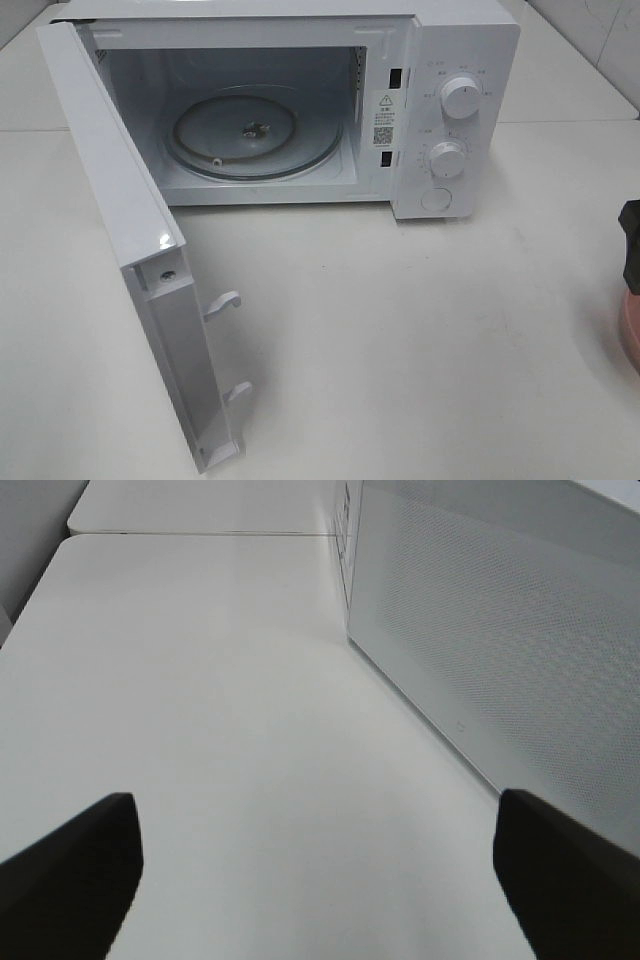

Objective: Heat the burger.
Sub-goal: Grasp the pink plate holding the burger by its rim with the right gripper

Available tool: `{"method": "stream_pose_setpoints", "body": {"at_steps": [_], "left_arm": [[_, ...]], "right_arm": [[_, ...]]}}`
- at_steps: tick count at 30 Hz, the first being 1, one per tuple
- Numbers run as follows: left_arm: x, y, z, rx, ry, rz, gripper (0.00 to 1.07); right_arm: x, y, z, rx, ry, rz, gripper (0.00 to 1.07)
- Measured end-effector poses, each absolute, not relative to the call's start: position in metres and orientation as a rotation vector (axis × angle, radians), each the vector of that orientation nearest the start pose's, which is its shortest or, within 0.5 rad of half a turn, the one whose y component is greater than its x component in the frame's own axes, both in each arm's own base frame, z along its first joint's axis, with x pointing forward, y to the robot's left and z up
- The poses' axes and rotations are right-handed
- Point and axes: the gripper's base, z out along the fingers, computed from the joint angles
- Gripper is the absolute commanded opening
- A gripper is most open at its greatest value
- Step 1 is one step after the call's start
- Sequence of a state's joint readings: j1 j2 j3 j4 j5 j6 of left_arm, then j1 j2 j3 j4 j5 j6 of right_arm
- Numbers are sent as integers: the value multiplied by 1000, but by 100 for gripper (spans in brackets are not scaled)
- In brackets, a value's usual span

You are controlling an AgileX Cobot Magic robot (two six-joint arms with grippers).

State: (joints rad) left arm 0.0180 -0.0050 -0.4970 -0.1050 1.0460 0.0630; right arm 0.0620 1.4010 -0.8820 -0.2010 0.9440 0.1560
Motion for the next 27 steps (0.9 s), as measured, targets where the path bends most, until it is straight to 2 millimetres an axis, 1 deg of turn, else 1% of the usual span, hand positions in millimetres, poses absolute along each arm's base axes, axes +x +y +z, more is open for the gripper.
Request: {"method": "stream_pose_setpoints", "body": {"at_steps": [4, 5, 7, 8, 9, 10, 11, 12, 13, 14, 15, 17, 18, 19, 21, 22, 24, 26, 27], "left_arm": [[-5, -8, 278, 50, 2023, -74, 87], [-5, -8, 278, 50, 2023, -74, 87], [-5, -8, 278, 50, 2023, -74, 87], [-5, -8, 278, 50, 2023, -74, 87], [-5, -8, 278, 50, 2023, -74, 87], [-5, -8, 278, 50, 2023, -74, 87], [-5, -8, 278, 50, 2023, -74, 87], [-5, -8, 278, 50, 2023, -74, 87], [-5, -8, 278, 50, 2023, -74, 87], [-5, -8, 278, 50, 2023, -74, 87], [-5, -8, 278, 50, 2023, -74, 87], [-5, -8, 278, 50, 2023, -74, 87], [-5, -8, 278, 50, 2023, -74, 87], [-5, -8, 278, 50, 2023, -74, 87], [-5, -8, 278, 50, 2023, -74, 87], [-5, -8, 278, 50, 2023, -74, 87], [-5, -8, 278, 50, 2023, -74, 87], [-5, -8, 278, 50, 2023, -74, 87], [-5, -8, 278, 50, 2023, -74, 87]], "right_arm": [[243, 0, 223, -7, 2905, -194, 92], [243, 0, 223, -7, 2905, -194, 92], [242, 1, 212, -15, 2917, -189, 92], [242, 1, 212, -15, 2917, -189, 92], [241, 1, 203, -21, 2933, -186, 91], [241, 1, 203, -21, 2933, -186, 91], [243, 1, 195, -27, 2947, -184, 90], [244, 2, 191, -30, 2952, -182, 90], [244, 2, 191, -30, 2952, -182, 90], [246, 2, 184, -36, 2956, -178, 89], [246, 2, 184, -36, 2956, -178, 89], [251, 3, 174, -44, 2961, -171, 88], [251, 3, 174, -44, 2961, -171, 88], [254, 3, 168, -49, 2966, -168, 88], [255, 3, 165, -51, 2967, -165, 88], [258, 4, 159, -55, 2974, -162, 88], [259, 4, 156, -57, 2977, -160, 87], [263, 5, 145, -62, 2994, -156, 87], [263, 5, 145, -62, 2994, -156, 87]]}}
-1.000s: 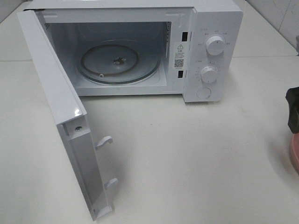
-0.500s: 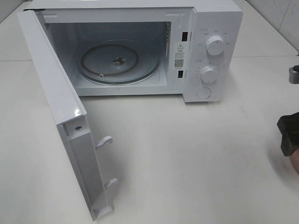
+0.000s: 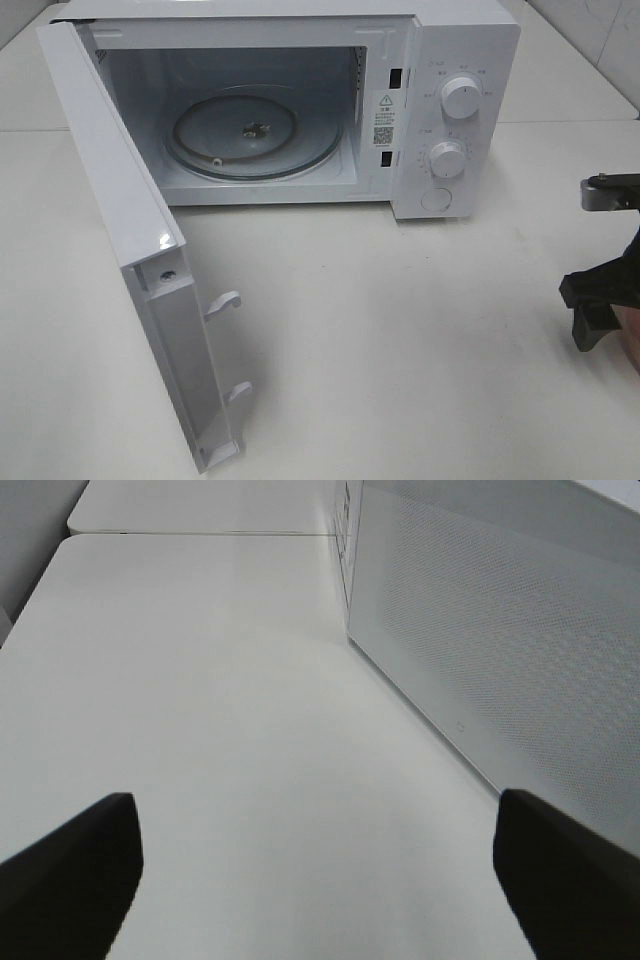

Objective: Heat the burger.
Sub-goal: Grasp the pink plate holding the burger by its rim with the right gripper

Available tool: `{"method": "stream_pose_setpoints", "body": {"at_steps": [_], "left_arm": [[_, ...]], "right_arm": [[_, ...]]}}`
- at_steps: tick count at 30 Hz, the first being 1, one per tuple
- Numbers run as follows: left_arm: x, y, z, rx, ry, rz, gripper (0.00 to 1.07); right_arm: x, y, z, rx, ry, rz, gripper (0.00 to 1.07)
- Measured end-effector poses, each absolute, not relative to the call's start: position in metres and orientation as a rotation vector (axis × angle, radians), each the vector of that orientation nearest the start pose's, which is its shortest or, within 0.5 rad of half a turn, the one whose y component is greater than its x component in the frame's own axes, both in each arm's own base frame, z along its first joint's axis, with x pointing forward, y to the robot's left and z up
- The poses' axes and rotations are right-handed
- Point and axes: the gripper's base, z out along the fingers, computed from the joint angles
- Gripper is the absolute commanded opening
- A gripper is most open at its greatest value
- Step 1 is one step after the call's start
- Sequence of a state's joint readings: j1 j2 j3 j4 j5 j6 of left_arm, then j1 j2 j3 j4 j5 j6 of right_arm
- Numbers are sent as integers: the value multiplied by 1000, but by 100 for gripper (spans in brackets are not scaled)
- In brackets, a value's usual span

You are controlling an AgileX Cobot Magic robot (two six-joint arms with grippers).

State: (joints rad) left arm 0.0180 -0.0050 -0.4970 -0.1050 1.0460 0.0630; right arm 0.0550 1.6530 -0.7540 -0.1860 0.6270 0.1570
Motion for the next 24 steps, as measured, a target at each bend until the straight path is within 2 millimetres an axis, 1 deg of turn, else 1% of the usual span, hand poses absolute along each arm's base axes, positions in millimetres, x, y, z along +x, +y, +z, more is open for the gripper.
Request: {"method": "stream_pose_setpoints", "body": {"at_steps": [2, 5, 6, 8, 10, 13, 14, 17, 18, 21, 23, 24], "left_arm": [[-5, -8, 278, 50, 2023, -74, 87], [-5, -8, 278, 50, 2023, -74, 87], [-5, -8, 278, 50, 2023, -74, 87], [-5, -8, 278, 50, 2023, -74, 87], [-5, -8, 278, 50, 2023, -74, 87], [-5, -8, 278, 50, 2023, -74, 87], [-5, -8, 278, 50, 2023, -74, 87], [-5, -8, 278, 50, 2023, -74, 87], [-5, -8, 278, 50, 2023, -74, 87], [-5, -8, 278, 50, 2023, -74, 87], [-5, -8, 278, 50, 2023, -74, 87], [-5, -8, 278, 50, 2023, -74, 87]], "right_arm": [[267, 5, 133, -63, 3009, -147, 86], [267, 6, 130, -65, 3012, -145, 86], [269, 6, 124, -68, 3015, -142, 85], [270, 6, 122, -69, 3017, -141, 85], [271, 6, 115, -73, 3022, -136, 85], [272, 7, 114, -74, 3022, -134, 84], [273, 7, 109, -76, 3028, -133, 83], [273, 7, 108, -80, 3033, -136, 81], [273, 7, 108, -84, 3032, -138, 77], [273, 7, 108, -84, 3032, -138, 75], [273, 6, 108, -88, 3032, -144, 59], [273, 6, 108, -88, 3032, -144, 59]]}}
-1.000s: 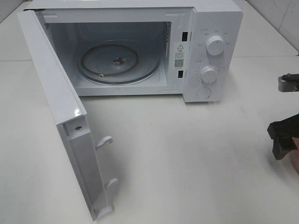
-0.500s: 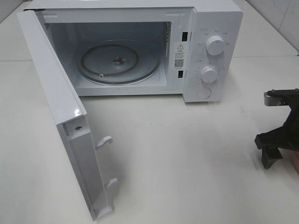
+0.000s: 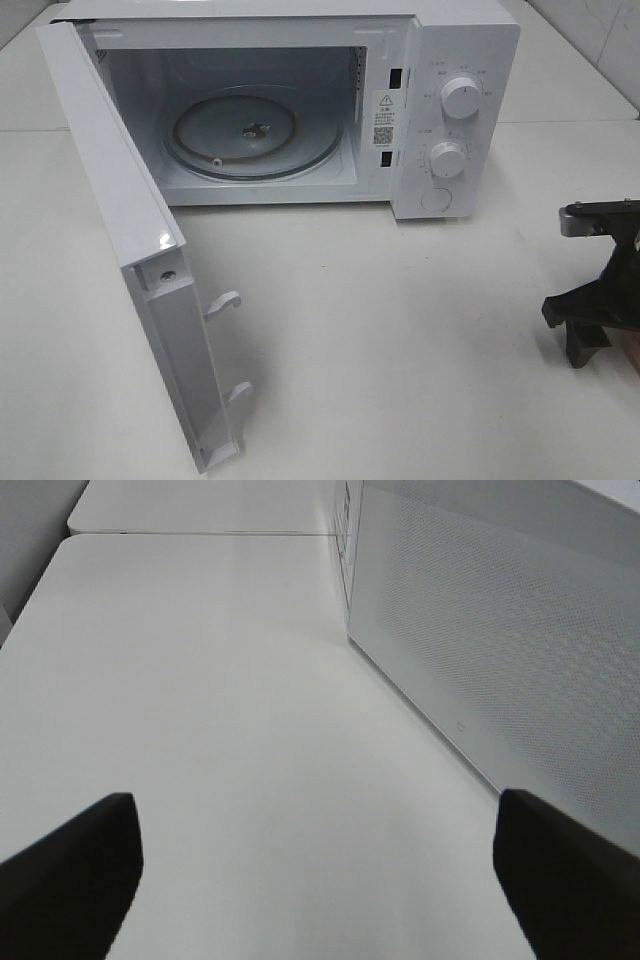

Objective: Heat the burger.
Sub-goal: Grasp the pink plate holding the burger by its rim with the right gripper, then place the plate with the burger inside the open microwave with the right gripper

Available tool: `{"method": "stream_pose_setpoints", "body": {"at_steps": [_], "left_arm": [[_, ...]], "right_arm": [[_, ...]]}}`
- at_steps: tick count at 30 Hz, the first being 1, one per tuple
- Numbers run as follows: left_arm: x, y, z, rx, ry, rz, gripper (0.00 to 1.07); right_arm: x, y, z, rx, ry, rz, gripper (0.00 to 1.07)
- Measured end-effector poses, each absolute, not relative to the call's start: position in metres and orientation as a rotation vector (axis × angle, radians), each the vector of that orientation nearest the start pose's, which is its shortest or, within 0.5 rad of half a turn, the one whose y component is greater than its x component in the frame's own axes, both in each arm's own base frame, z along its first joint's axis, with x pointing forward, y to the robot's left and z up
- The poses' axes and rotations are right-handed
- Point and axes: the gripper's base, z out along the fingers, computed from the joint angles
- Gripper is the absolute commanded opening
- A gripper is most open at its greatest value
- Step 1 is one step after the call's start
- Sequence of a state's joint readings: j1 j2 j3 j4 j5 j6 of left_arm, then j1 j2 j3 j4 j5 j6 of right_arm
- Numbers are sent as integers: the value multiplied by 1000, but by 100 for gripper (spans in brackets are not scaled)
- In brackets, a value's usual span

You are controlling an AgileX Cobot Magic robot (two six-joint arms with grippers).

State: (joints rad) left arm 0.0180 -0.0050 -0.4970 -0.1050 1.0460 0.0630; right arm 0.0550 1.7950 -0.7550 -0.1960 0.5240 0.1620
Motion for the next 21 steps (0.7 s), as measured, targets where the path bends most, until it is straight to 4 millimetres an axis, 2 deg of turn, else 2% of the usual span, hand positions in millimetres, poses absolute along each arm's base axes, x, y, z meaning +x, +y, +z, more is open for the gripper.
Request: {"method": "stream_pose_setpoints", "body": {"at_steps": [1, 2, 4, 5, 6, 7, 8, 9, 12, 21], "left_arm": [[-5, -8, 278, 50, 2023, -74, 87], [-5, -8, 278, 50, 2023, -74, 87], [-5, -8, 278, 50, 2023, -74, 87], [-5, -8, 278, 50, 2023, -74, 87], [-5, -8, 278, 50, 2023, -74, 87], [-5, -8, 278, 50, 2023, -74, 87], [-5, -8, 278, 50, 2023, -74, 87], [-5, -8, 278, 50, 2023, -74, 87], [-5, -8, 278, 50, 2023, -74, 87], [-5, -8, 278, 50, 2023, -74, 87]], "right_arm": [[273, 6, 108, -91, 3032, -147, 54], [273, 6, 108, -91, 3032, -147, 54], [273, 5, 108, -105, 3030, -165, 31], [273, 5, 108, -105, 3030, -165, 31], [273, 5, 108, -103, 3029, -170, 26], [273, 4, 108, -111, 3028, -180, 14], [273, 4, 108, -111, 3028, -180, 14], [273, 4, 108, -123, 3027, -188, 5], [273, 4, 110, -112, 3027, -188, 0], [273, 3, 110, -108, 3032, -191, 0]]}}
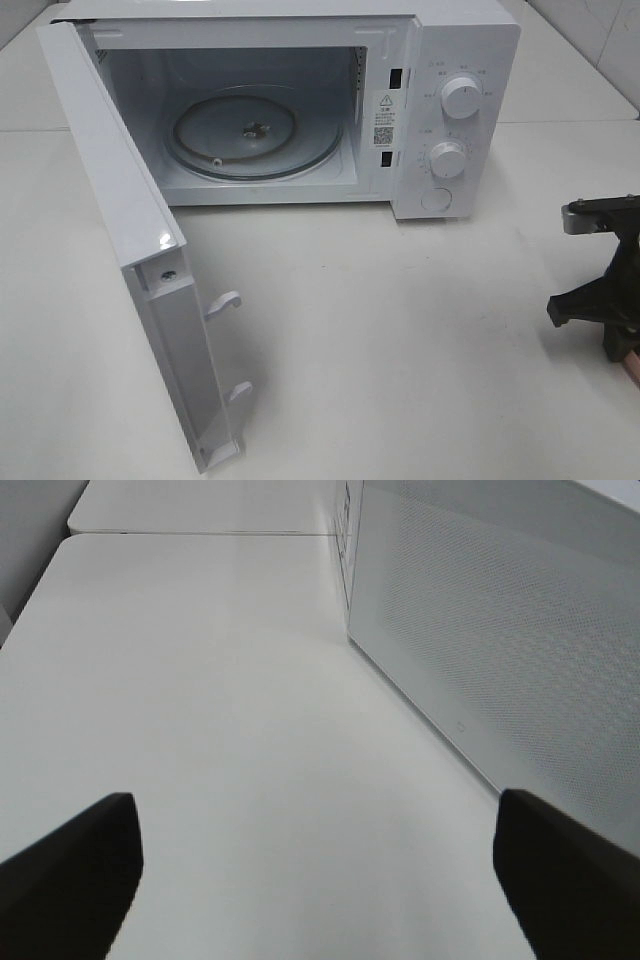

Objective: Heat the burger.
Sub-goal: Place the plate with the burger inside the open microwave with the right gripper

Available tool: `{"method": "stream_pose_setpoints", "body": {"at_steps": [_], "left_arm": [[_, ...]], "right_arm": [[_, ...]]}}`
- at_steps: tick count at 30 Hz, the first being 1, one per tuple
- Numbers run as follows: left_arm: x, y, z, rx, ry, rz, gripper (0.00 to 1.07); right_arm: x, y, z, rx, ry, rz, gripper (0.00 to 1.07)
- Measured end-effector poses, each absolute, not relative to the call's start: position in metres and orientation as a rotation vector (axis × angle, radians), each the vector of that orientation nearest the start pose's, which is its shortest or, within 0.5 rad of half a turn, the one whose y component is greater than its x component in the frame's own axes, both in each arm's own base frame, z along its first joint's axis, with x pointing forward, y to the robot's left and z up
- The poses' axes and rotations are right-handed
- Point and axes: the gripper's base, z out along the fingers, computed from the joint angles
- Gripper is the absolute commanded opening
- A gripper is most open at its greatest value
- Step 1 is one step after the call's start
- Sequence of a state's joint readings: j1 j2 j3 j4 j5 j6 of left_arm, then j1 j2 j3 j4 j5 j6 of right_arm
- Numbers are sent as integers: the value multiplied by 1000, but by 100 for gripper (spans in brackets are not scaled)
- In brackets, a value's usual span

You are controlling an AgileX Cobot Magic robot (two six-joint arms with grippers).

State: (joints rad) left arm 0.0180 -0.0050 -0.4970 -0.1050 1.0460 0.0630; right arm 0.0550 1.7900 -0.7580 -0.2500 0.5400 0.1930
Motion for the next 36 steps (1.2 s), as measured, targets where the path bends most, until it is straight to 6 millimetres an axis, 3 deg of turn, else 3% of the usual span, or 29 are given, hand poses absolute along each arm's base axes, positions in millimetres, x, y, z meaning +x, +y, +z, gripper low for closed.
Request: {"method": "stream_pose_setpoints", "body": {"at_steps": [12, 31, 36], "left_arm": [[-5, -8, 278, 50, 2023, -74, 87], [-5, -8, 278, 50, 2023, -74, 87], [-5, -8, 278, 50, 2023, -74, 87]], "right_arm": [[272, 4, 110, -86, 3045, -200, 0], [262, 37, 111, -302, 3064, -414, 0], [260, 41, 120, -303, 3039, -435, 0]]}}
